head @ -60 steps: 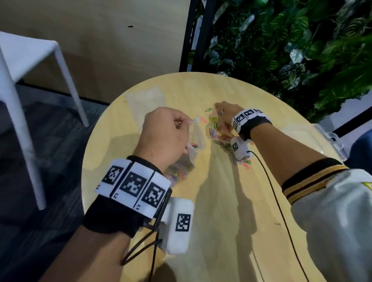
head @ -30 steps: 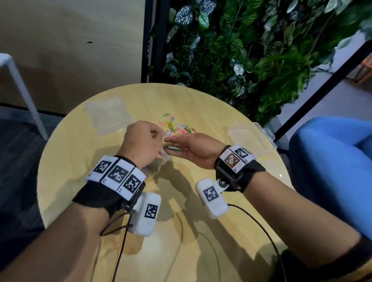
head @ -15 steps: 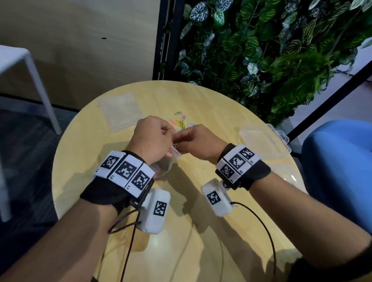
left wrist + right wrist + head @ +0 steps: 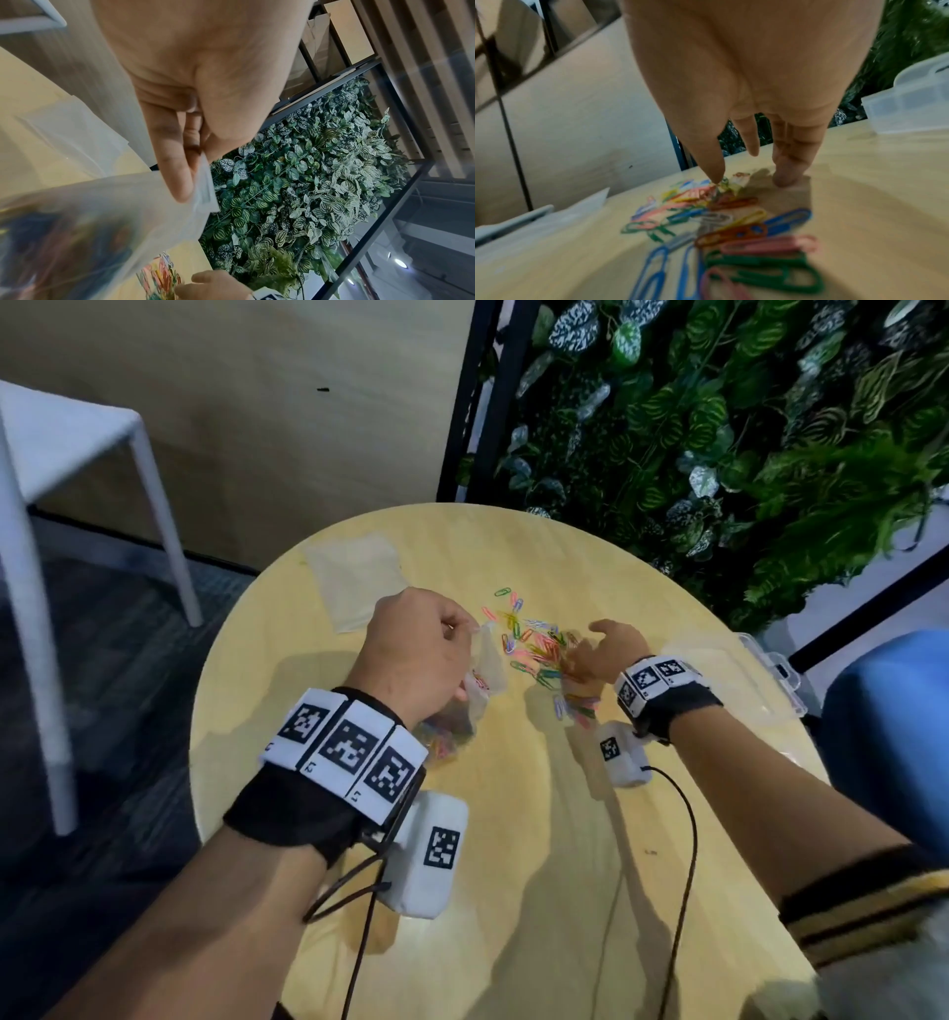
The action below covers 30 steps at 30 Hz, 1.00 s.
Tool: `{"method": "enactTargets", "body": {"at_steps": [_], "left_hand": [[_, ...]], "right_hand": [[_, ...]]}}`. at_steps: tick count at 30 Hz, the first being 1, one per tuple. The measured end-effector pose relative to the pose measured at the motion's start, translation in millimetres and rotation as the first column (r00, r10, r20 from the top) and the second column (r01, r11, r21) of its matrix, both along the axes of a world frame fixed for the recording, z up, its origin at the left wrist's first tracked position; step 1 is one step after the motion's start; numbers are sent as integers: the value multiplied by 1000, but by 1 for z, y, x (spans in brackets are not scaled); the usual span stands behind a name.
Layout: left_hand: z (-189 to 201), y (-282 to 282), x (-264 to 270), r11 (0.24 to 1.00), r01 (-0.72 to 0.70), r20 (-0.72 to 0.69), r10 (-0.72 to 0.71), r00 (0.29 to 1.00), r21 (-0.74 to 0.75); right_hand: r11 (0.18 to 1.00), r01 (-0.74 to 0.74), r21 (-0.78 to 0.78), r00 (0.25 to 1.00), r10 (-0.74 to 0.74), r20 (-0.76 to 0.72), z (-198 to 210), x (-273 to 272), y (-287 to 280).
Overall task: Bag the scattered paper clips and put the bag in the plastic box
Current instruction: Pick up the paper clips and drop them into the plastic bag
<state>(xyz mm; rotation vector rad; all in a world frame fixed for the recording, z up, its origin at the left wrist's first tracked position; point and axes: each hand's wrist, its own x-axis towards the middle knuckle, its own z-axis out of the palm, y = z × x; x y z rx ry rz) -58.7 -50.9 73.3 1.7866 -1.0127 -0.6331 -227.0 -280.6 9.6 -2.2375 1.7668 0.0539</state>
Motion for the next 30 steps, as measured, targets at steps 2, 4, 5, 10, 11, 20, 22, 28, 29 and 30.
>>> {"method": "enactTargets", "body": {"at_steps": [2, 4, 5, 10, 11, 20, 22, 28, 29, 30], "left_hand": [[-1, 0, 0, 1000, -1, -7, 1, 1000, -4], [-1, -1, 0, 1000, -4, -10, 4, 1000, -3], [-1, -1, 0, 1000, -6, -10, 6, 1000, -4], [-5, -4, -1, 1000, 0, 7, 0, 1000, 6], [-6, -4, -1, 1000, 3, 13, -3, 1000, 4], [-3, -5, 0, 999, 15, 19, -16, 1000, 31], [-3, -4, 0, 999, 17, 16, -18, 1000, 31], [-2, -3, -5, 999, 25, 10, -26, 1000, 43], [-2, -4, -6, 999, 27, 11, -28, 1000, 45], [-2, -4, -7, 999, 27, 12, -28, 1000, 47]], "right_hand": [[998, -49, -45, 993, 44, -105, -6, 9, -5], [994, -83, -65, 989, 74, -131, -8, 23, -9], [994, -93, -60, 990, 86, -111, -9, 32, -12], [988, -151, -22, 988, 151, -33, -8, 76, -15], [977, -212, -29, 973, 209, -98, -7, 85, -12], [799, -601, -12, 747, 556, -365, 2, 105, 9], [803, -595, -26, 746, 541, -389, 2, 96, 13], [870, -487, -83, 855, 454, -251, 3, 50, 16], [888, -452, -89, 884, 432, -178, 4, 40, 16], [910, -403, -99, 915, 397, -76, 5, 30, 15]]}}
